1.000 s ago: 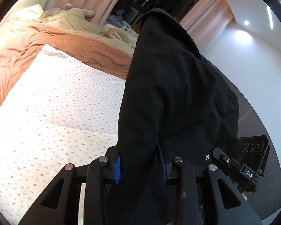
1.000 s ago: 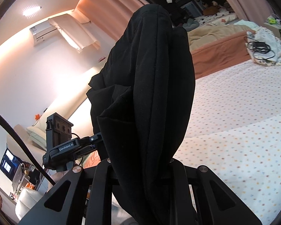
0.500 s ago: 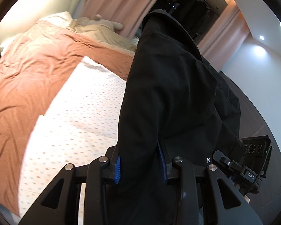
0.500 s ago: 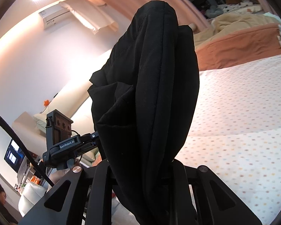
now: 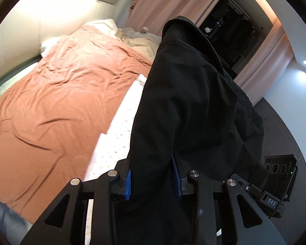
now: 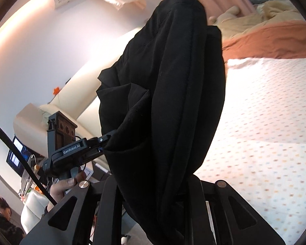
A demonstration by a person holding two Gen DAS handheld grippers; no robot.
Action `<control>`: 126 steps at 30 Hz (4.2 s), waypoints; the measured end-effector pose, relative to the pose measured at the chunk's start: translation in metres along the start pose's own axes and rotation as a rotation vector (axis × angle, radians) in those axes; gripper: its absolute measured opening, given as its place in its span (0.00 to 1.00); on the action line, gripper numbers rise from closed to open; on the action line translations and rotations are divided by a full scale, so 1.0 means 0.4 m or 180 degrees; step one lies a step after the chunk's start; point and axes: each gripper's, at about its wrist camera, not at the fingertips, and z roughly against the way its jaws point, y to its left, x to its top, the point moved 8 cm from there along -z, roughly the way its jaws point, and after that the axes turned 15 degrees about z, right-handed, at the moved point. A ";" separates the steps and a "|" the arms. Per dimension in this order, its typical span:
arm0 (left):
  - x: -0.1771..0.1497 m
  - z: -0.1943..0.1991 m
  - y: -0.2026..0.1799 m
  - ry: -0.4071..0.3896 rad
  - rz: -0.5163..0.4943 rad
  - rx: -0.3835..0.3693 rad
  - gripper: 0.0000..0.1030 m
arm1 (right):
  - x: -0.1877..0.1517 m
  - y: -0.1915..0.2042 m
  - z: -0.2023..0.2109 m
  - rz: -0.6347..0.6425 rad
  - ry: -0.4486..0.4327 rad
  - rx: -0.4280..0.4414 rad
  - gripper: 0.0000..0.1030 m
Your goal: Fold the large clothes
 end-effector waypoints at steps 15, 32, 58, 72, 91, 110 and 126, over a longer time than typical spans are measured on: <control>0.106 0.135 0.210 -0.0215 0.0255 0.0549 0.31 | 0.018 0.092 -0.324 0.0184 0.0463 0.0549 0.14; 0.182 0.157 0.374 -0.0069 0.0237 0.1271 0.31 | 0.004 0.139 -0.440 -0.0221 0.0805 0.1075 0.14; 0.042 0.185 0.585 -0.0773 0.0478 0.1855 0.79 | 0.002 -0.126 -0.375 -0.0174 0.1341 0.0309 0.78; -0.186 0.195 0.671 -0.0938 0.0947 0.1741 0.79 | -0.033 -0.140 -0.409 -0.0203 0.1447 -0.0328 0.53; -0.258 0.205 0.622 -0.0977 0.1108 0.1858 0.79 | -0.016 -0.055 -0.377 0.0351 0.1688 -0.0680 0.53; -0.257 0.294 0.215 -0.1168 0.0317 0.1353 1.00 | 0.126 -0.076 0.156 0.0549 0.0908 -0.1391 1.00; -0.409 0.359 -0.018 -0.1080 -0.0109 0.0911 1.00 | 0.069 0.034 0.534 0.0695 0.0488 -0.1684 1.00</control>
